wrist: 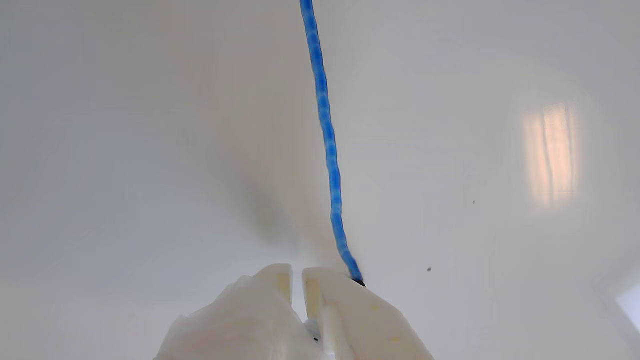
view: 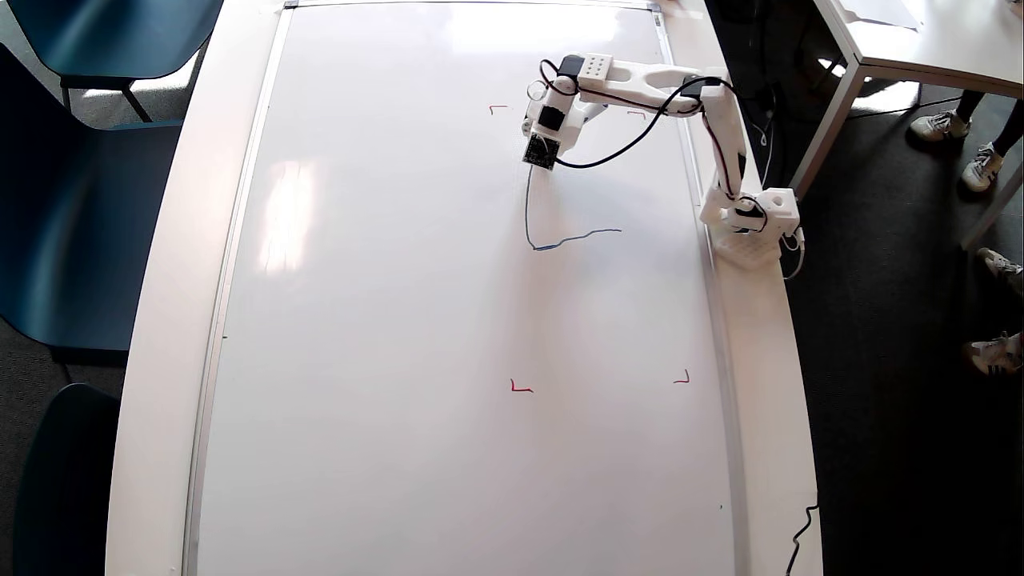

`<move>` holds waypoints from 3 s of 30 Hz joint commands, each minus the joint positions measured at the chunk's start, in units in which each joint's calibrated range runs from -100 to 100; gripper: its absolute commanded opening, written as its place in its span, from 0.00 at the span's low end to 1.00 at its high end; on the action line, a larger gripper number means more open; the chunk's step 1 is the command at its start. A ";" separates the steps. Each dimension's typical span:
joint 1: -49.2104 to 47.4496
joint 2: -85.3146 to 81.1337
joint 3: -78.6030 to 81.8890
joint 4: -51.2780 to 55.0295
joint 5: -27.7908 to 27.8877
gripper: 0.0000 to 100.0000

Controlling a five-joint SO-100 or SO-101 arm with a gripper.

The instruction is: Draw on a whiteboard a robot head using a pen attached to the gripper

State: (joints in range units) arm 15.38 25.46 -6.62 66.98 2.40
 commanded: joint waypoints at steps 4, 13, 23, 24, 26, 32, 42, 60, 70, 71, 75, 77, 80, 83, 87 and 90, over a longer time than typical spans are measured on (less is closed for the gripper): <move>3.58 0.83 -0.32 0.62 1.72 0.01; 6.16 0.16 -0.32 2.53 2.74 0.01; 6.16 -4.95 4.04 6.44 2.64 0.01; 6.16 -5.62 4.94 6.44 2.64 0.01; 6.24 -7.30 7.30 6.44 2.64 0.01; 7.93 -10.49 11.57 6.44 2.69 0.01; 11.25 -13.51 13.93 6.52 4.19 0.01; 11.10 -28.94 31.27 6.52 5.64 0.01; 9.62 -31.37 35.63 5.83 5.64 0.01; 9.62 -31.37 35.63 5.74 5.64 0.01; 8.59 -31.20 35.72 5.66 5.64 0.01; 8.45 -31.20 35.72 5.66 5.64 0.01; 8.37 -31.12 35.72 5.57 5.59 0.01; 7.71 -31.03 35.72 5.57 5.59 0.01; 5.79 -31.03 36.72 5.57 5.59 0.01; 4.25 -31.03 38.26 5.57 5.59 0.01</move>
State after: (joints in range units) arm 21.57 -3.68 30.65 72.89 7.85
